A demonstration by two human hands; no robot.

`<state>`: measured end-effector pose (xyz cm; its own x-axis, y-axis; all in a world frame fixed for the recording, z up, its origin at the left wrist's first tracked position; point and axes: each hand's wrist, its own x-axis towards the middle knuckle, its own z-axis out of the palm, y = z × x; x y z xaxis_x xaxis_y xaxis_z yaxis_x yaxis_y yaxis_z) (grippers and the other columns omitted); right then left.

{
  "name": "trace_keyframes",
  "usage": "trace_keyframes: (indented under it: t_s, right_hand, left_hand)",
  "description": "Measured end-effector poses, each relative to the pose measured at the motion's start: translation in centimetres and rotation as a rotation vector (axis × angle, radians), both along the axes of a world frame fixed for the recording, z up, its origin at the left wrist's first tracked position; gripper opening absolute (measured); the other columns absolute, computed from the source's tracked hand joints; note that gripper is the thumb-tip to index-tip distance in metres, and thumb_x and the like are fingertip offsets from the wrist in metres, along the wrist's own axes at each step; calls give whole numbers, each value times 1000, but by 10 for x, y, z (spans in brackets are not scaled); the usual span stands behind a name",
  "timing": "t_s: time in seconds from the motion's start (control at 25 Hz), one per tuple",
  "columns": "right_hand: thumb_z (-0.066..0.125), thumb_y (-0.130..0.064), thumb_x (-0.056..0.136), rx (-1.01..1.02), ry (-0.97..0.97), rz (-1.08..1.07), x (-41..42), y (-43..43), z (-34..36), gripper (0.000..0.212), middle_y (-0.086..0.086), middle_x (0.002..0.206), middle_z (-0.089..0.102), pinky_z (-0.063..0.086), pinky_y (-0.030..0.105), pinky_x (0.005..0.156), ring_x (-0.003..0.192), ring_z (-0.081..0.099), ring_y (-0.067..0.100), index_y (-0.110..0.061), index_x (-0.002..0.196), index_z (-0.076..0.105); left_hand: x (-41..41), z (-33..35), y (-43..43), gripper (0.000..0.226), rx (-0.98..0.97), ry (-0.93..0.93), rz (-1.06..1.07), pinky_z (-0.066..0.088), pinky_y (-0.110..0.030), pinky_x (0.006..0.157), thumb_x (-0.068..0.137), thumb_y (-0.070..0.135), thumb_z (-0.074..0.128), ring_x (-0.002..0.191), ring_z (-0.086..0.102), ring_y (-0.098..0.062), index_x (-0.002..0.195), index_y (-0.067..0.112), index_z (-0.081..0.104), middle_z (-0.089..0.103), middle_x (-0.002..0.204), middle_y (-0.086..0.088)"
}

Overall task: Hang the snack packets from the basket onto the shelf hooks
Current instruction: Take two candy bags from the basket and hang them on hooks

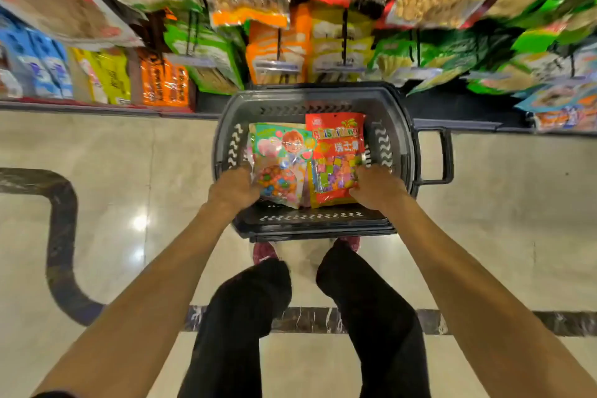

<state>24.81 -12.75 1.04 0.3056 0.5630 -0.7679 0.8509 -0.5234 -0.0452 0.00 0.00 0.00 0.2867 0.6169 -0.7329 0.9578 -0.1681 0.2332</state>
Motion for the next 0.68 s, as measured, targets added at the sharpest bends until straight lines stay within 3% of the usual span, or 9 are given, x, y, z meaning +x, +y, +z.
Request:
trace_keyframes:
  t_s: [0.24,0.44,0.56,0.68]
  right_hand:
    - [54,-32,95,-42,-21,-237,24,11,-138,55,20,137,48,48,50,94,125,48,40,-7,141,38]
    - [57,-40,94,35,-18,-313,51,11,-211,66,22,137,47,45,49,100,125,48,42,-7,144,31]
    - [63,-45,90,107,25,-473,51,3,-231,75,24,132,52,43,48,99,121,51,43,-5,141,26]
    - [69,-50,83,175,22,-564,45,-5,-237,93,24,138,44,41,48,102,125,46,43,-4,146,19]
  left_hand:
    - [17,-138,4,44,-54,-52,272,45,-35,84,92,21,61,111,58,-37,129,2,46,61,120,-20]
    - [-2,-243,20,76,-195,-151,512,50,-44,99,65,55,79,111,62,-25,124,11,58,64,122,-4]
    - [0,-252,15,67,-146,-84,526,49,-44,99,76,42,79,114,60,-29,126,4,54,63,122,-9]
    - [8,-248,3,73,-106,-86,558,50,-43,95,71,50,80,107,60,-25,118,0,54,63,110,-7]
